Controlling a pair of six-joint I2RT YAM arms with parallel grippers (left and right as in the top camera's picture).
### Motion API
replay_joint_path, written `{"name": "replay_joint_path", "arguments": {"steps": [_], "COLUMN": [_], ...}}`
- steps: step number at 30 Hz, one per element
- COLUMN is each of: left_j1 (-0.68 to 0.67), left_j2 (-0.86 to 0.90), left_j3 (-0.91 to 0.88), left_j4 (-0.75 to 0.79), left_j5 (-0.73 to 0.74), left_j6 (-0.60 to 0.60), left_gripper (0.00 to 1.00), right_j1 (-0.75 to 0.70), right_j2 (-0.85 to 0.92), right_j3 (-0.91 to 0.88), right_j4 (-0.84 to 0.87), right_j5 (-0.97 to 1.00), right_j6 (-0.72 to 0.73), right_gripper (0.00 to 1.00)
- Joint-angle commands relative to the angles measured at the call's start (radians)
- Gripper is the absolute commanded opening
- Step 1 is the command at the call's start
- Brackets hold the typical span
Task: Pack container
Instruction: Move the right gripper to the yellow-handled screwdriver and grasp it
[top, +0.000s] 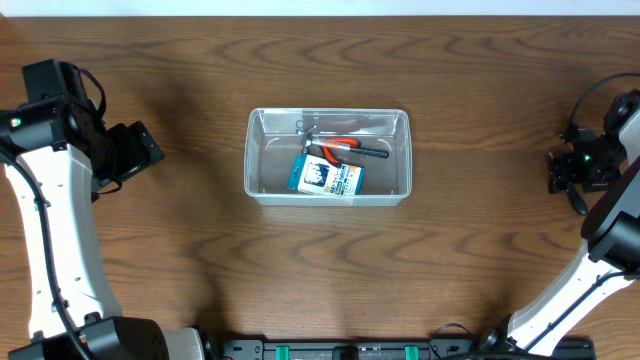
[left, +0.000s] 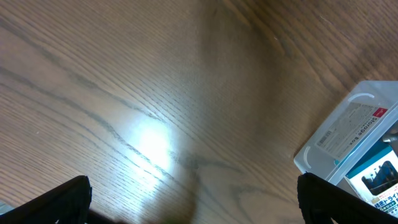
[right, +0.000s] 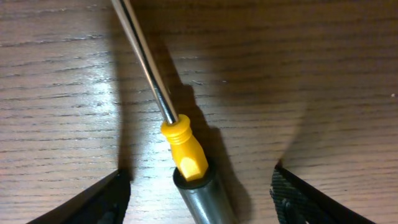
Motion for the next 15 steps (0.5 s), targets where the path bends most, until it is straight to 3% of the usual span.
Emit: {"name": "replay_joint_path", "arguments": {"steps": [1,6,11,15], "left_j1": [0.003,0.003,0.003,0.003], "left_j2": [0.002,0.002,0.002,0.002], "left_j3": [0.011,0.011,0.011,0.011], "left_j4": [0.000,0.000,0.000,0.000], "left_j5": [-0.002,-0.002,-0.002,-0.002], "left_j6": [-0.010,-0.010,-0.010,-0.010], "left_gripper": [0.98,0.98,0.98,0.98], "right_j1": [0.001,0.001,0.001,0.001], "right_j2": [0.053,0.053,0.053,0.053], "right_j3": [-0.059,-0.066,-0.066,-0.066], "right_j4": [0.019,0.023,0.021,0.021], "right_j5": [0.039,0.036,0.017,0.017], "right_j6": [0.028,0.031,0.034,0.050], "right_gripper": [0.73,0.68,0.47,0.44]}}
